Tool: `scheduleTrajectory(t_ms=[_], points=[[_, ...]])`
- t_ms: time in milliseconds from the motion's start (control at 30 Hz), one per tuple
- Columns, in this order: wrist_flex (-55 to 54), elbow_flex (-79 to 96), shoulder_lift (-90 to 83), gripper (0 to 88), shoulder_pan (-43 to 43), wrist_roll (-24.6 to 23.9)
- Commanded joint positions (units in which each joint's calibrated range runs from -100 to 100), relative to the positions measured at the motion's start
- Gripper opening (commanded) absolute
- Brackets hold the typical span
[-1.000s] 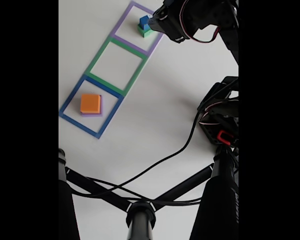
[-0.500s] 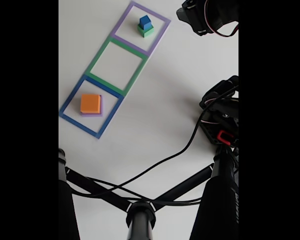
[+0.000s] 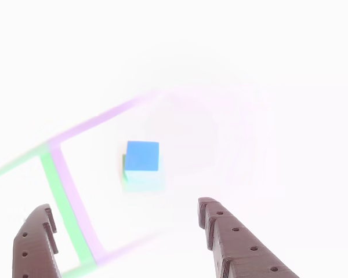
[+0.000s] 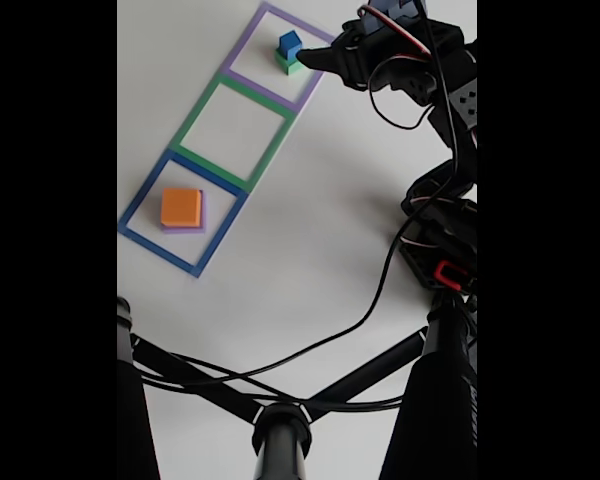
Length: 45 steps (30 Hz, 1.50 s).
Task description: Tower of hanoi
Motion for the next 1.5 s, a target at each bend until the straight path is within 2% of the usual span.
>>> scheduleTrajectory(t_ms=[0, 233, 867, 1133, 1467], points=[[-18.5, 7.9, 0.6, 30.9, 0.9, 0.0], [-40.9, 16.3, 11.1, 31.5, 1.2, 0.0], [-77.7, 16.0, 44.8, 30.8, 0.7, 0.0], [-87.5, 10.6, 58.1, 29.6, 0.6, 0.0], [-90.4, 5.9, 65.3, 28.0, -0.4, 0.0]])
